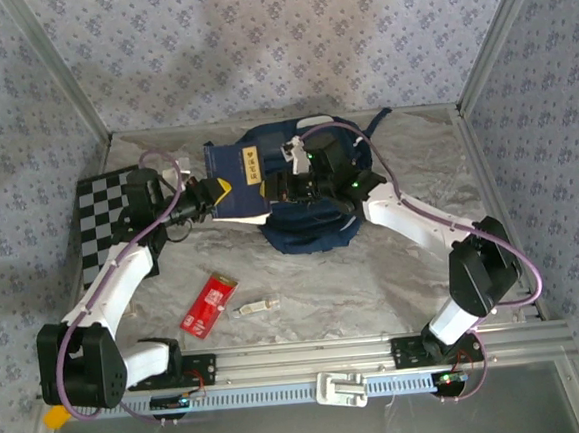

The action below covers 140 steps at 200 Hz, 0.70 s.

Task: Pack the student bag
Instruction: Pass the book.

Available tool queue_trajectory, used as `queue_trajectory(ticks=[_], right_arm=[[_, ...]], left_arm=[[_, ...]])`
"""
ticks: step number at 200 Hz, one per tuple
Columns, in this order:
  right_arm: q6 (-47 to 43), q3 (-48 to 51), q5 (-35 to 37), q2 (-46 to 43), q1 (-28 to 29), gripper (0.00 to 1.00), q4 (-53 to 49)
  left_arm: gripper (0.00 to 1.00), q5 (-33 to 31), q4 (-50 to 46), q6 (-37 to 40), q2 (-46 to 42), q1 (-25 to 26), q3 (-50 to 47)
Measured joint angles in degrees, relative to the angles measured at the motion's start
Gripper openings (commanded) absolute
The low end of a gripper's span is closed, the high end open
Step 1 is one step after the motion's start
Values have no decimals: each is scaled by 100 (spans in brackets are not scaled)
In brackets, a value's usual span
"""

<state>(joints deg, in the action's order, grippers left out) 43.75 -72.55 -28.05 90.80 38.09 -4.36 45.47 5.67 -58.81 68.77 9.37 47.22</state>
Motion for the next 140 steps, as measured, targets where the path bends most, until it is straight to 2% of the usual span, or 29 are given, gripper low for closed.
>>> queue_trajectory(ticks=[13,24,43,81,115,140], right_arm=[[13,107,37,-133,-31,57,-24],[-11,225,42,-278,-44,70,-26],[131,581,48,-599,-103,81,22],[564,1029,-201,-713,-326,88,382],[951,1093,-592,-713,-334,88,1161],[1235,1102,-800,-723,-348,84,1674]], left_arm=[[0,-2,68,-44,0,50,46],[0,-4,111,-68,0,107,109],[0,-9,271,-133,0,214,208],[0,-114,614,-245,76,542,413],[0,-177,820,-343,348,804,522],[0,-243,835,-374,452,876,525]])
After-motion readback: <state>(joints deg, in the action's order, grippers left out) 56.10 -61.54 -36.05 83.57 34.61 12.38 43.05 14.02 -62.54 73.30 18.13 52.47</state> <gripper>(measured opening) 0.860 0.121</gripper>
